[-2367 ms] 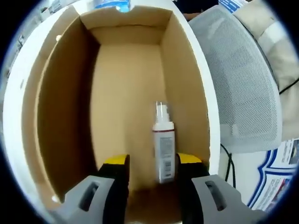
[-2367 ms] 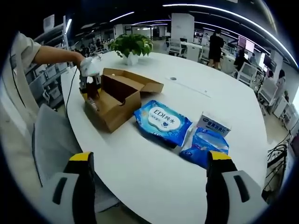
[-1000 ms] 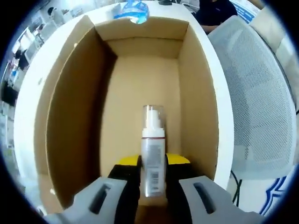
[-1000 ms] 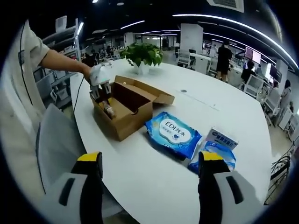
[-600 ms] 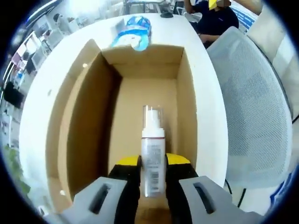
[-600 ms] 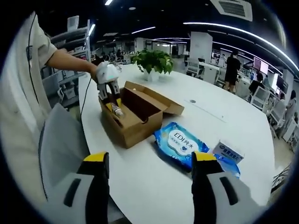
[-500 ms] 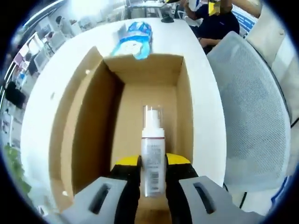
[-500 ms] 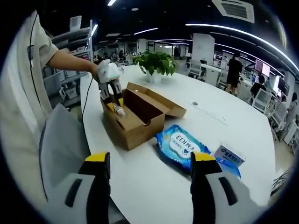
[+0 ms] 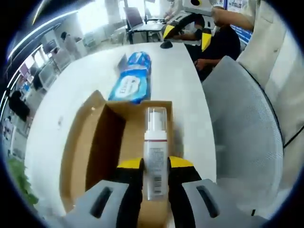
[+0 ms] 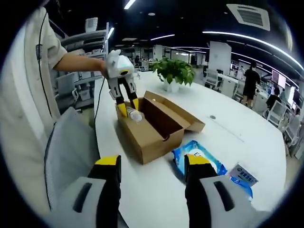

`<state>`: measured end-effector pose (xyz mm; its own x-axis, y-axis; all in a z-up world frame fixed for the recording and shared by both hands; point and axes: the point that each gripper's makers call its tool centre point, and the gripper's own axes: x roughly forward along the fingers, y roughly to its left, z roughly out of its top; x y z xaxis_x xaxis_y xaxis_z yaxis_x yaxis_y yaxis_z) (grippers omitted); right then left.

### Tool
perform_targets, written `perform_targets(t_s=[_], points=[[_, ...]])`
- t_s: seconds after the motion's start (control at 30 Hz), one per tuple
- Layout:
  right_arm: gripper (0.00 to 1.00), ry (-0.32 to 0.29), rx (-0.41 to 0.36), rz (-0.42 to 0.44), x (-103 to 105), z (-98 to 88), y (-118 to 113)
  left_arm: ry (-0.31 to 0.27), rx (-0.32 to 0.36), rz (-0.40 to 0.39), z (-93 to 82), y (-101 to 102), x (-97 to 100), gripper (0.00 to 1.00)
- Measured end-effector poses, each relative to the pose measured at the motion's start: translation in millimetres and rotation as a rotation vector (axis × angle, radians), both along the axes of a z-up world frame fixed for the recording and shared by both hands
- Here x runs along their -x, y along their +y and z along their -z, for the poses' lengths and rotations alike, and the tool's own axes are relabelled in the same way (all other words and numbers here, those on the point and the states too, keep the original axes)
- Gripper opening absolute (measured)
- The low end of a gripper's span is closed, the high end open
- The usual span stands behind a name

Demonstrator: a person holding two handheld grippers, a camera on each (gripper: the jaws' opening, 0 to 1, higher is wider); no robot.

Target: Operate the shoe box by opening the lid, removing the specified soft item, and placing it in the target area until the item is outside and the box remains undamaged.

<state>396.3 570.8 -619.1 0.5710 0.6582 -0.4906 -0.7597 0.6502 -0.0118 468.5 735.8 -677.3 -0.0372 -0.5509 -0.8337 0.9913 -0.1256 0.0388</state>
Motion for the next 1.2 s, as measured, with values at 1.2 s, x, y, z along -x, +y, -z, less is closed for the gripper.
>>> perform_targets(t_s=[1.2], points=[[0.19,-0.036,-0.006,-0.26,6,-1.6,77,0.074,0.172,0.202,-27.8,-63,68.0,0.17]])
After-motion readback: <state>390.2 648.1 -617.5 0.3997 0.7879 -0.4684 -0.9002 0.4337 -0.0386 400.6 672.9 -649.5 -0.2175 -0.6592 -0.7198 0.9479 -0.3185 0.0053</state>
